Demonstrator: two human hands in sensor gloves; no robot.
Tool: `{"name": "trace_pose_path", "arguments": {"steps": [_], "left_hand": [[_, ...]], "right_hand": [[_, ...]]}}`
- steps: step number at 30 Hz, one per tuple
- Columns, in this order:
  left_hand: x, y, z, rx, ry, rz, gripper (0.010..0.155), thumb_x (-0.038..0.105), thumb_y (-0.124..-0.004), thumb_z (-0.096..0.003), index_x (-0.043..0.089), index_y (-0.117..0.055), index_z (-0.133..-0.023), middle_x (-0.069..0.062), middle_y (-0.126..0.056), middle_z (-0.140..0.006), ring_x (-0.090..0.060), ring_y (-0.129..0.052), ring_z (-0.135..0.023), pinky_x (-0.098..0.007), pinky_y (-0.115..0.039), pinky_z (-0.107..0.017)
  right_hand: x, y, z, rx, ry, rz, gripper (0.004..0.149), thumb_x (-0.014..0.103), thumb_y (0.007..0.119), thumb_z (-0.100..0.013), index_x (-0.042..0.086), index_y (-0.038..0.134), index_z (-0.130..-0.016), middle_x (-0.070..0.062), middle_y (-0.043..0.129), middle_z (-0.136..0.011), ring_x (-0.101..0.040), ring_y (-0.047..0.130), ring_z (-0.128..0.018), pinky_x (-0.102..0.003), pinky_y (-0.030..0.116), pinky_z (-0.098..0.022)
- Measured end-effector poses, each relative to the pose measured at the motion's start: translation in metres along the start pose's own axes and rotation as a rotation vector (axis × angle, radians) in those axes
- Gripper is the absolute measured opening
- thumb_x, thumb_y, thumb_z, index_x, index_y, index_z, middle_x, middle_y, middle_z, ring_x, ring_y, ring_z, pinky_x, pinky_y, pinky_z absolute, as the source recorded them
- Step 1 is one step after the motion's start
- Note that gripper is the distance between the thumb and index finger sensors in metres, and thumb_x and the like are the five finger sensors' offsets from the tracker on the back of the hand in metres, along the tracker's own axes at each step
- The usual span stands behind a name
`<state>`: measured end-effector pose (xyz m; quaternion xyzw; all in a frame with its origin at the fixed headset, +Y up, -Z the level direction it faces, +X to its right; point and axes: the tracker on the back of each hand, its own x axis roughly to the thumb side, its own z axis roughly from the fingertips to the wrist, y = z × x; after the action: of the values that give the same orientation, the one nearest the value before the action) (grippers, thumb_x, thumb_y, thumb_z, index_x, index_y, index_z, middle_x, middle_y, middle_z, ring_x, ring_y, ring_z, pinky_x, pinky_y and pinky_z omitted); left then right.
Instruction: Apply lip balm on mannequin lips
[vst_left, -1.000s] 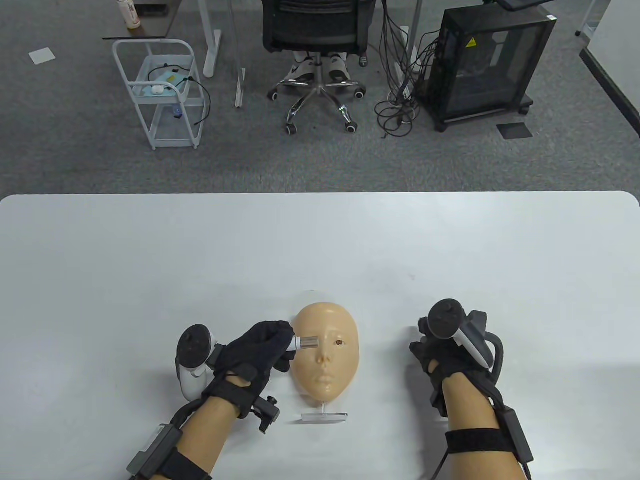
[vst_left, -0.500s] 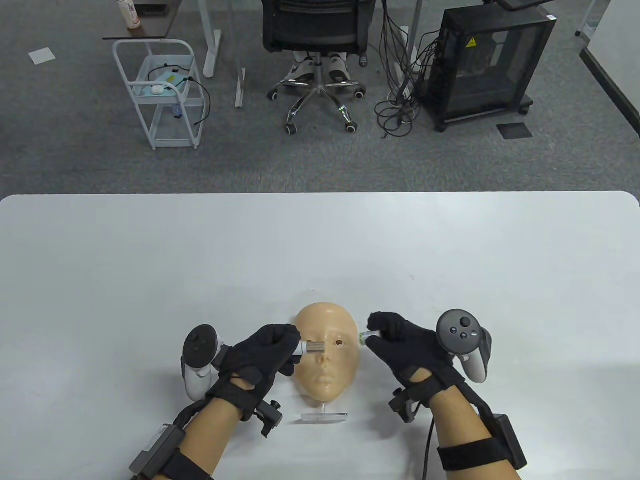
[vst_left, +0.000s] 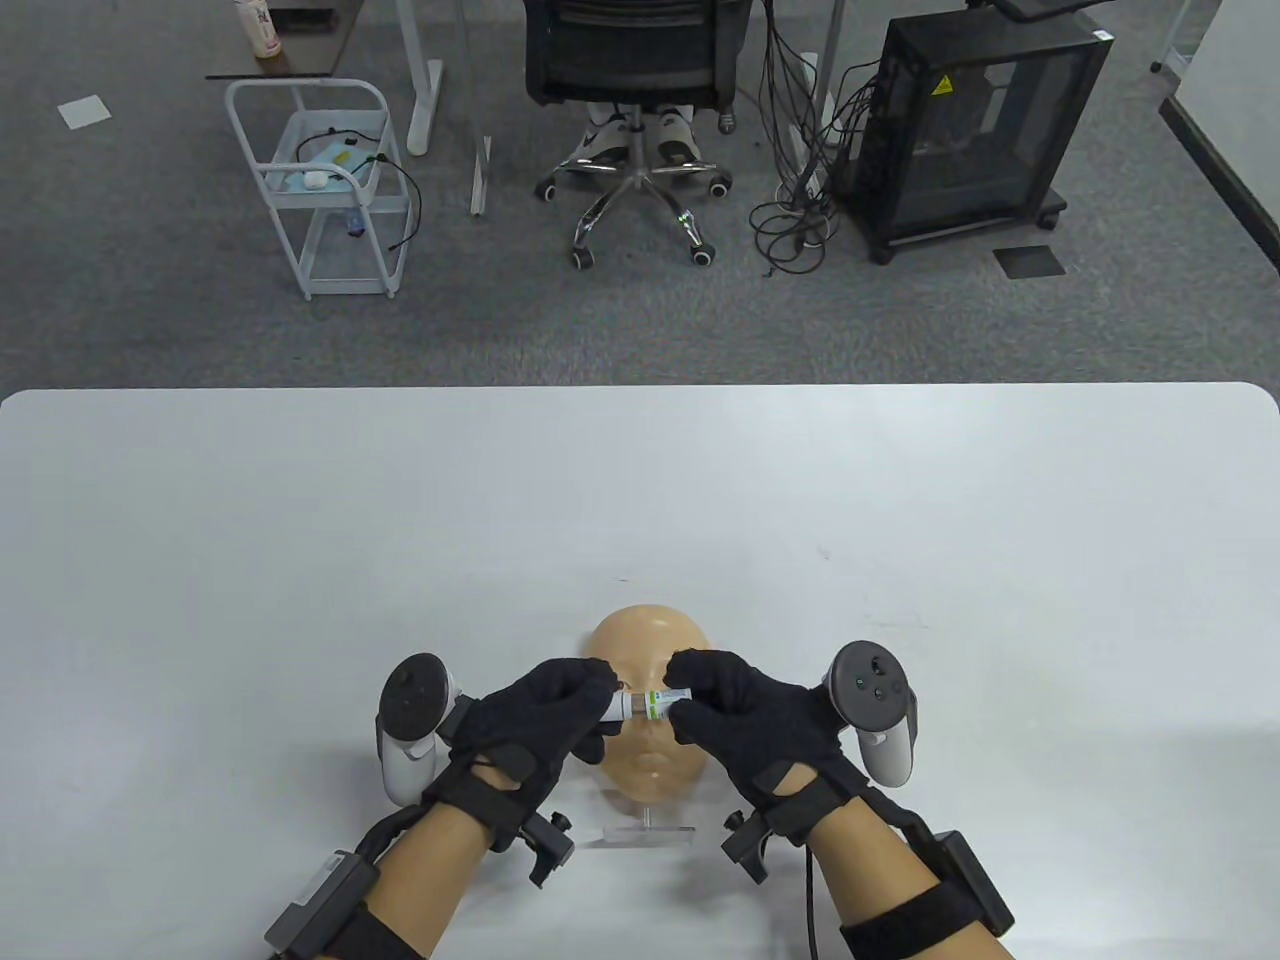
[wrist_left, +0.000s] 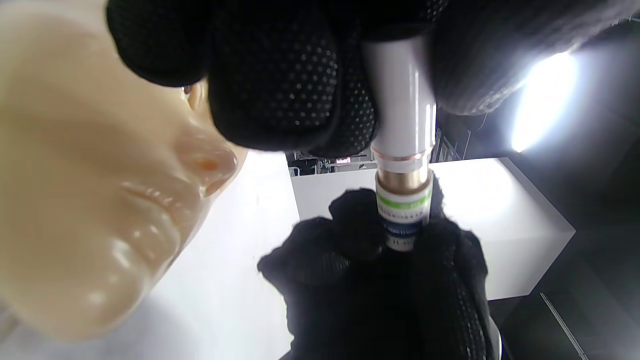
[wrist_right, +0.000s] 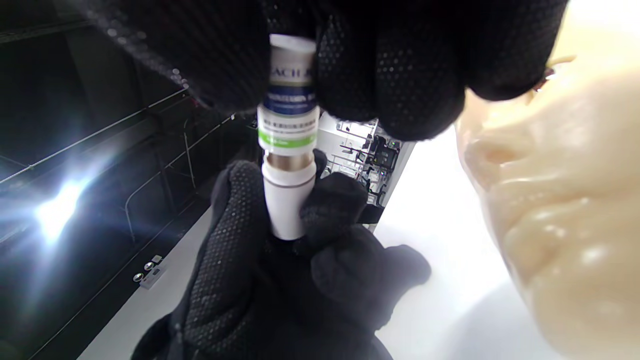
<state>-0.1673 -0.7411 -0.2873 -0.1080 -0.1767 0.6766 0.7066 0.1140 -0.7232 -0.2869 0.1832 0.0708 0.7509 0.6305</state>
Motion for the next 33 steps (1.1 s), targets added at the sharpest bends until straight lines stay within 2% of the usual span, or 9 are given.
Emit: {"name": "trace_pose_path", "arguments": {"steps": [5,7,11,17,20,23,25,30,33], "left_hand": [[0.001,-0.006,-0.001,-0.042,0.019,-0.026,0.052,0.049,-0.093,-0.0526,0.015,-0.082,-0.091,-0.012,-0.105,-0.071,-0.018,-0.105,-0.03,-0.052,-0.087,-0.046],[0.001,-0.005,-0.001,-0.005,0.003,-0.04,0.053,0.05,-0.093,-0.0517,0.014,-0.085,-0.089,-0.012,-0.107,-0.068,-0.016,-0.107,-0.027,-0.05,-0.089,-0.043],[-0.001,-0.005,-0.001,-0.012,0.017,-0.023,0.052,0.051,-0.092,-0.0524,0.014,-0.085,-0.089,-0.011,-0.108,-0.068,-0.017,-0.107,-0.027,-0.051,-0.088,-0.044],[0.003,-0.006,-0.001,-0.042,-0.028,-0.068,0.053,0.051,-0.092,-0.0556,0.014,-0.081,-0.092,-0.011,-0.102,-0.076,-0.028,-0.105,-0.044,-0.057,-0.079,-0.052],[0.012,-0.002,0.0,-0.024,-0.093,-0.194,0.054,0.052,-0.09,-0.0564,0.015,-0.079,-0.094,-0.012,-0.098,-0.082,-0.035,-0.102,-0.057,-0.062,-0.074,-0.056],[0.023,0.006,0.003,0.018,-0.173,-0.428,0.059,0.057,-0.087,-0.0566,0.015,-0.077,-0.097,-0.016,-0.089,-0.093,-0.041,-0.093,-0.072,-0.067,-0.065,-0.061],[0.03,0.013,0.005,0.052,-0.221,-0.608,0.063,0.06,-0.089,-0.0552,0.017,-0.075,-0.098,-0.018,-0.081,-0.1,-0.045,-0.086,-0.081,-0.069,-0.059,-0.063],[0.029,0.029,0.006,0.086,-0.112,-0.997,0.076,0.068,-0.087,-0.0535,0.02,-0.062,-0.108,-0.021,-0.058,-0.114,-0.055,-0.058,-0.102,-0.077,-0.041,-0.067],[0.022,0.041,0.006,0.15,-0.071,-1.029,0.08,0.071,-0.085,-0.0537,0.021,-0.058,-0.11,-0.021,-0.049,-0.117,-0.058,-0.044,-0.107,-0.079,-0.03,-0.066]], "right_hand": [[0.0,0.008,0.001,-0.016,-0.02,0.015,0.054,0.041,0.095,-0.048,0.019,0.076,-0.093,-0.008,0.097,-0.077,-0.032,0.101,-0.061,-0.049,0.086,-0.051],[0.001,0.01,0.0,-0.02,-0.023,0.019,0.053,0.04,0.094,-0.048,0.019,0.075,-0.093,-0.008,0.096,-0.078,-0.032,0.101,-0.061,-0.049,0.086,-0.051],[-0.001,0.012,0.0,-0.028,-0.01,0.009,0.053,0.041,0.094,-0.048,0.019,0.076,-0.093,-0.008,0.097,-0.077,-0.032,0.101,-0.061,-0.049,0.086,-0.051],[0.005,0.012,0.002,-0.051,-0.037,0.039,0.052,0.042,0.093,-0.049,0.021,0.076,-0.093,-0.008,0.093,-0.077,-0.033,0.095,-0.062,-0.053,0.079,-0.053],[0.013,0.002,0.005,-0.096,-0.065,0.067,0.05,0.043,0.092,-0.05,0.021,0.077,-0.092,-0.009,0.094,-0.073,-0.032,0.094,-0.059,-0.054,0.077,-0.053],[0.025,-0.018,0.01,-0.206,-0.038,0.299,0.049,0.044,0.092,-0.05,0.019,0.081,-0.091,-0.011,0.095,-0.068,-0.032,0.094,-0.054,-0.056,0.076,-0.053],[0.031,-0.031,0.014,-0.283,0.024,0.659,0.048,0.046,0.092,-0.05,0.022,0.082,-0.09,-0.009,0.096,-0.066,-0.029,0.094,-0.052,-0.055,0.077,-0.053],[0.029,-0.042,0.01,-0.325,0.14,0.984,0.047,0.046,0.095,-0.049,0.021,0.085,-0.088,-0.01,0.097,-0.061,-0.03,0.093,-0.048,-0.057,0.076,-0.053],[0.022,-0.048,0.005,-0.304,0.217,1.038,0.047,0.045,0.096,-0.048,0.022,0.086,-0.087,-0.01,0.097,-0.06,-0.03,0.093,-0.047,-0.057,0.076,-0.053]]}}
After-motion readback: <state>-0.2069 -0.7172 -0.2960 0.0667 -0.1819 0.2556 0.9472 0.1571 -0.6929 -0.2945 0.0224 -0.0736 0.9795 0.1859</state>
